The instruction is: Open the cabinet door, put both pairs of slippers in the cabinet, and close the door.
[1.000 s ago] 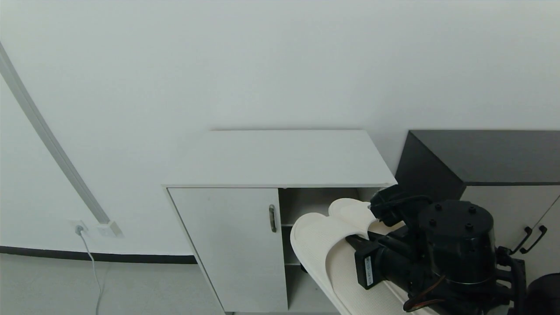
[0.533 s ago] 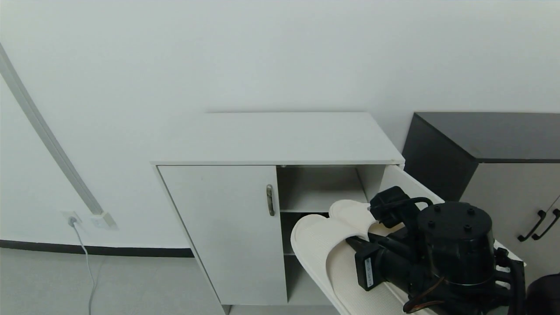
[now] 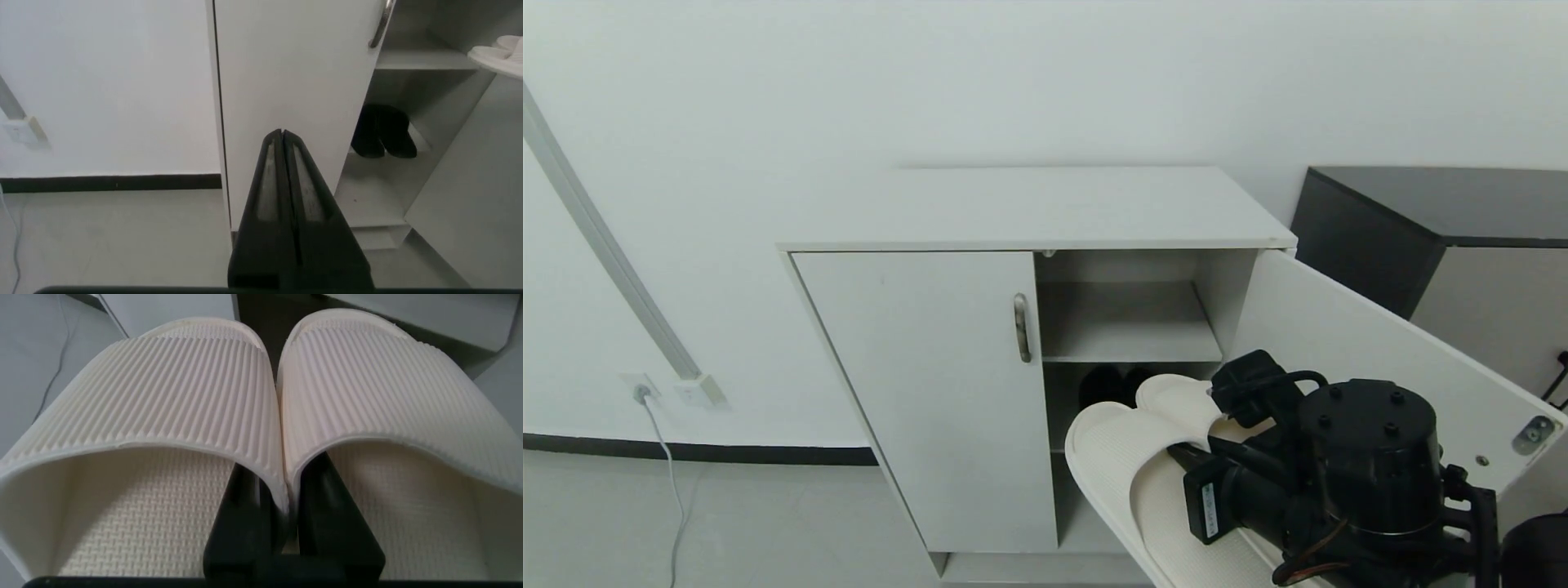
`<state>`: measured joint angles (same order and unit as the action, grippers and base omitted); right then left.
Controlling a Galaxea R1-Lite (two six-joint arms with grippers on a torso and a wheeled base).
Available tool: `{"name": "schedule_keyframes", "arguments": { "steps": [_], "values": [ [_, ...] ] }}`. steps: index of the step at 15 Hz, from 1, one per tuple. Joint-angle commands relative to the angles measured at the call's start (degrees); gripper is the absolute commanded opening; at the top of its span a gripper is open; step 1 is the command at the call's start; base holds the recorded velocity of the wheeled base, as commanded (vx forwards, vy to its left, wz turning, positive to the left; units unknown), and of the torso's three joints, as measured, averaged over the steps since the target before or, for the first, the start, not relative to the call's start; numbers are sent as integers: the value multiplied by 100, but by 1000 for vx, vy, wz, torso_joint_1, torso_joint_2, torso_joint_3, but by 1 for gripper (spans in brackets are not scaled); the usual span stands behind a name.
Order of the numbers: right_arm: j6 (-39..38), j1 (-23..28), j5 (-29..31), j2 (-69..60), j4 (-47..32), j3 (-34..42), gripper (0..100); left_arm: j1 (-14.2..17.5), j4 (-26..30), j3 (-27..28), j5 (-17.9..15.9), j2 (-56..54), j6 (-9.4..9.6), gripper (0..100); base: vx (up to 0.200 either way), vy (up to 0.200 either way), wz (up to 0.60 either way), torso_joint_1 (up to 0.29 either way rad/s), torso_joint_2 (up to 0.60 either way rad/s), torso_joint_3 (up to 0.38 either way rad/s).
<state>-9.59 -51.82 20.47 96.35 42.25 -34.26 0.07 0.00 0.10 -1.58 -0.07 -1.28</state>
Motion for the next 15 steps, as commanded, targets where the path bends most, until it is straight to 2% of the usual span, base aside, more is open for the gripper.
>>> {"name": "schedule_keyframes", "arguments": {
  "steps": [1, 8, 12, 15],
  "values": [
    [1, -3, 1, 6, 2, 7, 0, 1, 0, -1, 0, 7, -4, 0, 0, 0, 0, -144, 481, 325],
    [1, -21, 1, 41, 2, 7, 0, 1, 0, -1, 0, 7, -4, 0, 0, 0, 0, -112, 461, 350],
    [1, -21, 1, 76, 55, 15, 0, 1, 0, -1, 0, 7, -4, 0, 0, 0, 0, -32, 436, 402],
    [1, -21, 1, 76, 55, 24, 0, 1, 0, -1, 0, 7, -4, 0, 0, 0, 0, -1, 178, 173]
  ]
}}
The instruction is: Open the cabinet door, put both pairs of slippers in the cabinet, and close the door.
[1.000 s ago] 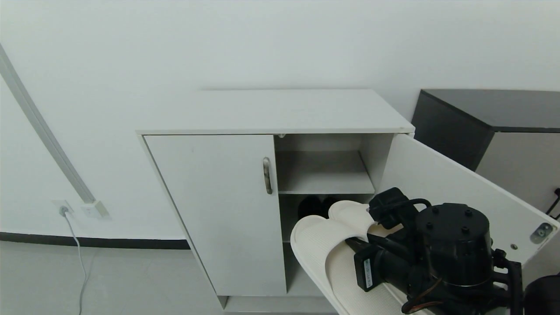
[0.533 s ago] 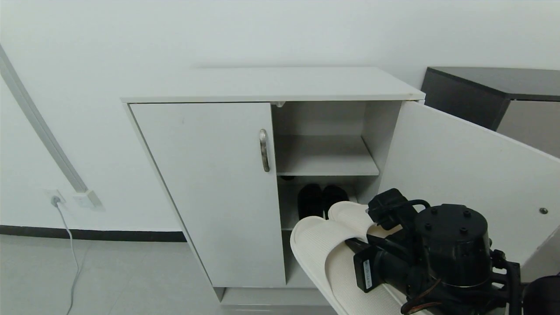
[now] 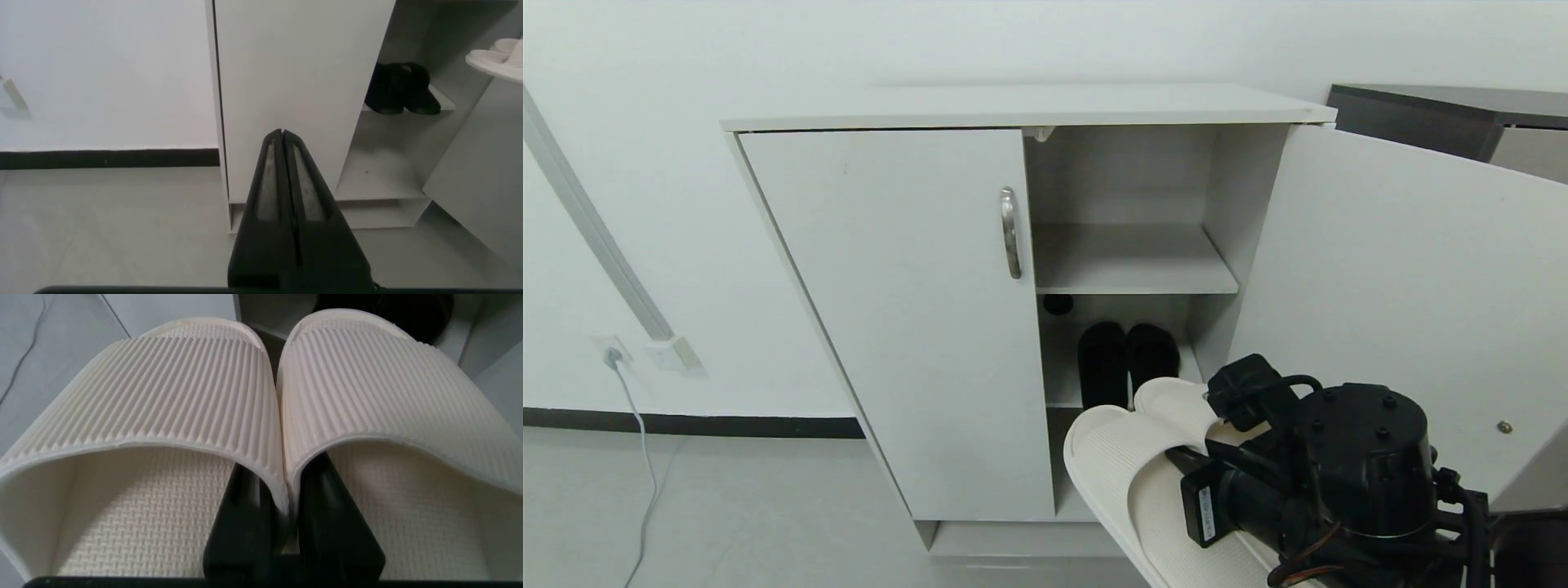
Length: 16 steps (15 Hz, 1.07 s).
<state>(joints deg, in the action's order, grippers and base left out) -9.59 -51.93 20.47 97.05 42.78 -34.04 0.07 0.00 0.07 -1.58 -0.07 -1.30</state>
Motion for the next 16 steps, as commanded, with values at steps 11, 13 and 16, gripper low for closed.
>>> {"name": "schedule_keyframes", "arguments": {
  "steps": [11, 13, 16],
  "values": [
    [1, -221, 2286, 1404, -340, -2257, 0, 1, 0, 1, 0, 7, 7, 0, 0, 0, 0, 0, 5, 4],
    [-921, -71, 2339, 1440, -2116, -3425, 0, 1, 0, 1, 0, 7, 16, 0, 0, 0, 0, 0, 0, 0],
    [-1317, 8, 2576, 1545, -3416, -4463, 0, 1, 0, 1, 0, 7, 7, 0, 0, 0, 0, 0, 0, 0]
  ]
}}
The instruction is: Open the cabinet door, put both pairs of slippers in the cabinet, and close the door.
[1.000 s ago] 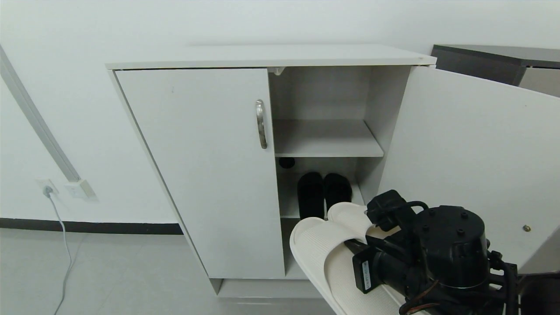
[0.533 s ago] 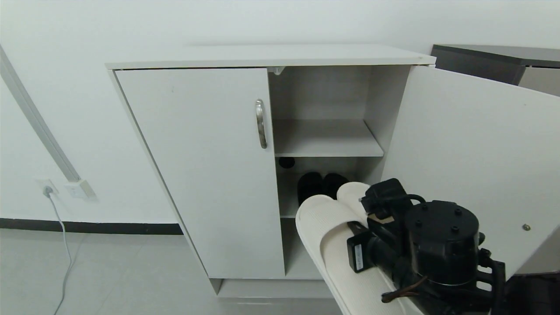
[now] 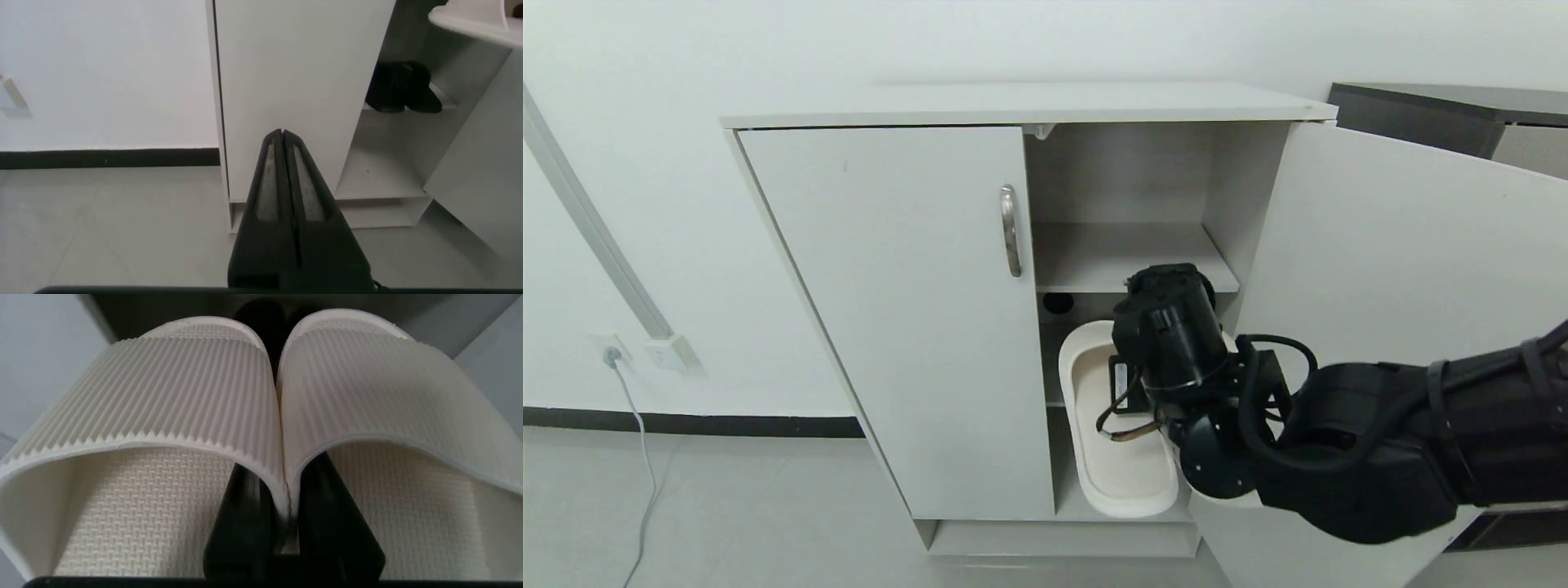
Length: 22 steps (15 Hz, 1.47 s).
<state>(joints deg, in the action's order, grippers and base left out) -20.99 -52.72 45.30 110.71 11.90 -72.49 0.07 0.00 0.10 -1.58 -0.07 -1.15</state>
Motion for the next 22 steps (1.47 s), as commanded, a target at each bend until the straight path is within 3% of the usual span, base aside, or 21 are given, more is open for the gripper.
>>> {"name": "schedule_keyframes", "arguments": {
  "steps": [1, 4, 13, 22],
  "values": [
    [-37, 96, 102, 170, -311, -626, 0, 1, 0, -1, 0, 7, -8, 0, 0, 0, 0, 0, 0, 0],
    [350, 131, 111, 117, -91, -618, 0, 1, 0, -1, 0, 7, -8, 0, 0, 0, 0, 0, 0, 0],
    [500, 148, 111, 38, 32, -565, 0, 1, 0, -1, 0, 7, 0, 0, 0, 0, 0, 0, 0, 0],
    [754, 122, 111, 20, 331, -556, 0, 1, 0, -1, -9, 7, 0, 0, 200, 0, 0, 2, 0, 3]
  ]
}}
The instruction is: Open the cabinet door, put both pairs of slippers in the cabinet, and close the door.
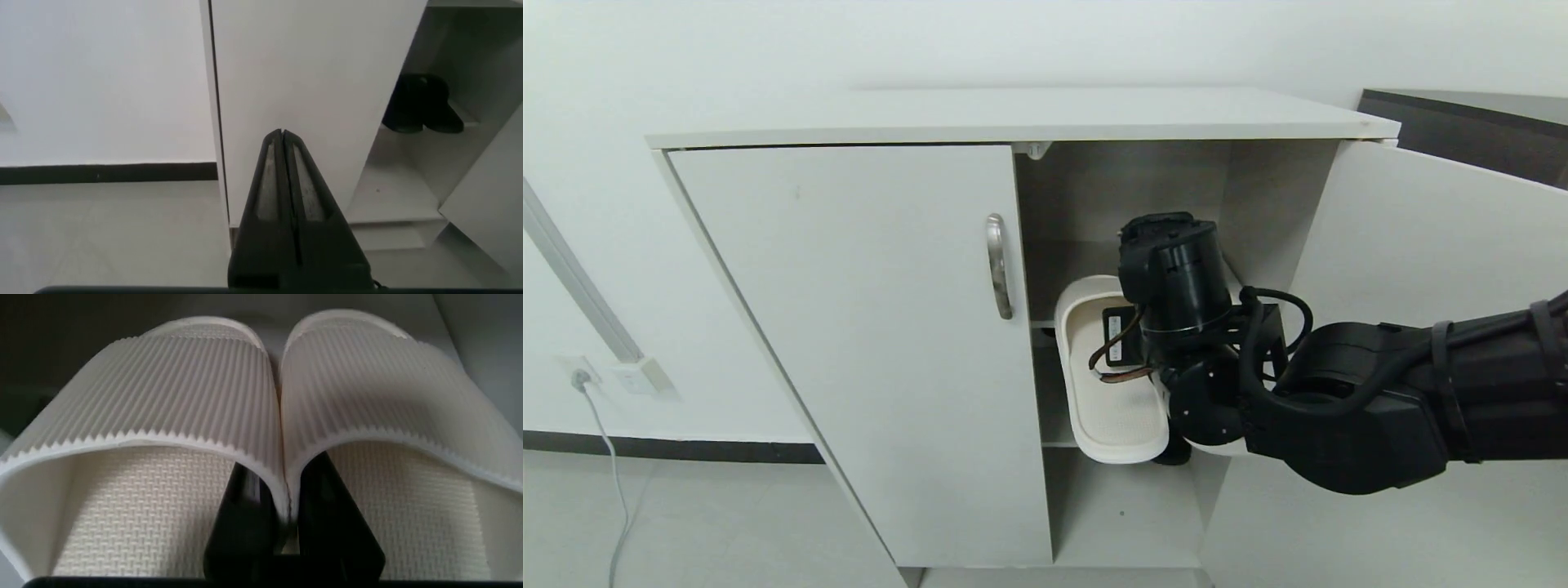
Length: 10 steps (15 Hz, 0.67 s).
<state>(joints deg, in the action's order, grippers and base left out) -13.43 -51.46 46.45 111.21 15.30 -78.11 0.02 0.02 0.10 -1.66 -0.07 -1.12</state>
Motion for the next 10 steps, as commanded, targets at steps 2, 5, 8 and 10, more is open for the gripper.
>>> {"name": "schedule_keyframes", "arguments": {
  "steps": [2, 5, 8, 10],
  "values": [
    [60, -5, 5, 14, 17, 59, 0, 6, -2, -1, 8, 7, -2, 0, 100, 0, 0, 4, 1, 1],
    [210, 4, -4, 208, 412, 67, 0, 6, -2, -1, -1, 7, -2, 0, 0, 0, 0, 0, 0, 0],
    [306, 162, -48, 471, 641, -56, 0, 6, -2, -1, -1, 7, -2, 0, 0, 0, 0, 0, 0, 0],
    [324, 285, -83, 612, 632, -284, 0, 6, -2, -1, 8, 7, -11, 0, 0, 0, 0, 0, 0, 0]
  ]
}}
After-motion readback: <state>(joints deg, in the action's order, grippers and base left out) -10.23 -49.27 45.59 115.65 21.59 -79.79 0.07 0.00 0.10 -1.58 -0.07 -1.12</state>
